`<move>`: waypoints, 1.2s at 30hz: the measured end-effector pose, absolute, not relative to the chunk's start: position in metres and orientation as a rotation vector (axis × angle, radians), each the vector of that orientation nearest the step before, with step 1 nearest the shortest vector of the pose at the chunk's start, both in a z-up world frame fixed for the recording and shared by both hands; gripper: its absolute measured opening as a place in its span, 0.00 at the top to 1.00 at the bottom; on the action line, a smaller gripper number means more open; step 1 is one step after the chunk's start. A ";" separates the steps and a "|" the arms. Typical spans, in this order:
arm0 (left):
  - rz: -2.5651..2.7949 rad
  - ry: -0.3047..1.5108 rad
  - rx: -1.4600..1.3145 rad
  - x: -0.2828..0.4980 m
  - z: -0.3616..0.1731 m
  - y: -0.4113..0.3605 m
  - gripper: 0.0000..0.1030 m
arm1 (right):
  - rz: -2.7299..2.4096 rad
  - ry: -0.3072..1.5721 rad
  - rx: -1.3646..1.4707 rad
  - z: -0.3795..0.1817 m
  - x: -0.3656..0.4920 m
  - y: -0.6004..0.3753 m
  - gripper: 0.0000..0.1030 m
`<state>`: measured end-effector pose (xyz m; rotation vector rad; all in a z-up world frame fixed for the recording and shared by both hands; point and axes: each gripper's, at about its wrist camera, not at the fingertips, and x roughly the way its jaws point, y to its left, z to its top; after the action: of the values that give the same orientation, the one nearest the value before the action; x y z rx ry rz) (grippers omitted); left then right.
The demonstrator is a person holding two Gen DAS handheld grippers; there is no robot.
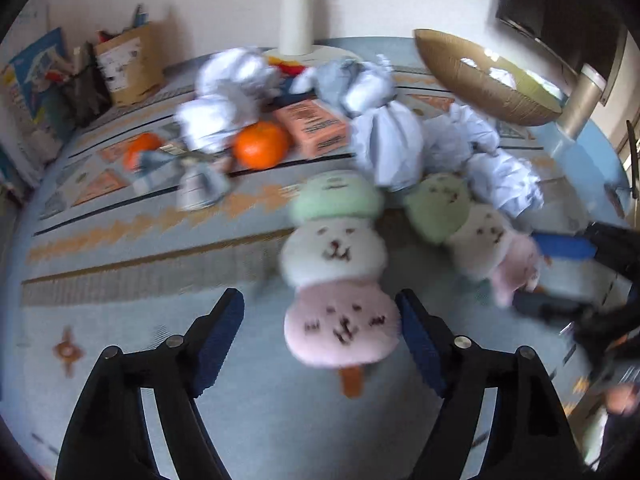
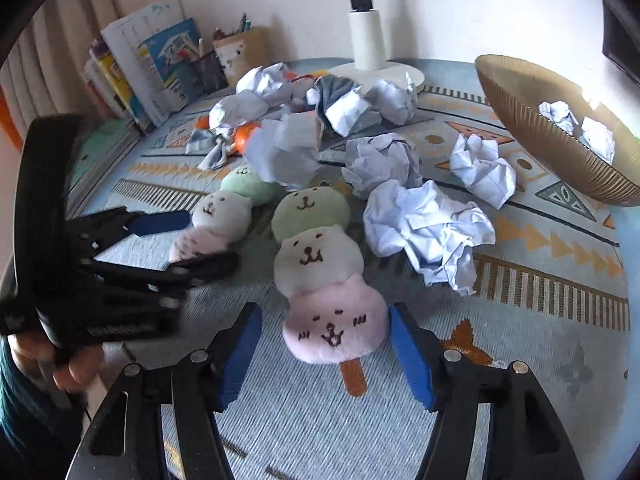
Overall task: Organize objects
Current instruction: 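Grasp a stacked plush toy with the left tool while the right tool grasps another plush stack, then carry both plush toys over the amber bowl and open both tools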
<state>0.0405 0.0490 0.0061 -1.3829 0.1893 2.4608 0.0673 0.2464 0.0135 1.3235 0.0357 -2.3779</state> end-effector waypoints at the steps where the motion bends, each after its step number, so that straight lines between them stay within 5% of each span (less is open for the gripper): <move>1: 2.440 0.163 -1.382 0.041 0.007 0.044 0.26 | -2.371 0.019 1.296 0.017 0.070 0.248 0.38; 10: 2.466 0.123 -1.370 0.020 -0.004 0.062 0.27 | -2.403 0.074 1.313 0.005 0.055 0.239 0.37; 13: 2.502 0.164 -1.350 0.025 -0.003 0.065 0.51 | -2.410 0.096 1.302 0.002 0.054 0.236 0.37; 16: 2.515 0.155 -1.340 0.036 -0.001 0.061 0.56 | -2.414 0.102 1.282 0.002 0.055 0.234 0.51; 19: 2.536 0.125 -1.308 0.052 0.008 0.053 0.56 | -2.434 0.174 1.256 0.003 0.062 0.224 0.56; 26: 2.531 0.061 -1.121 0.061 0.073 0.070 0.56 | -2.426 -0.009 1.097 0.055 0.090 0.251 0.56; 36: 2.469 0.136 -0.872 -0.038 0.156 0.219 0.56 | -3.012 -0.266 0.815 0.174 0.043 0.403 0.56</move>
<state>-0.0377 0.2194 0.1556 -0.8725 0.1363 2.4691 0.0430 0.4030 0.1743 0.8152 -0.2661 -3.0122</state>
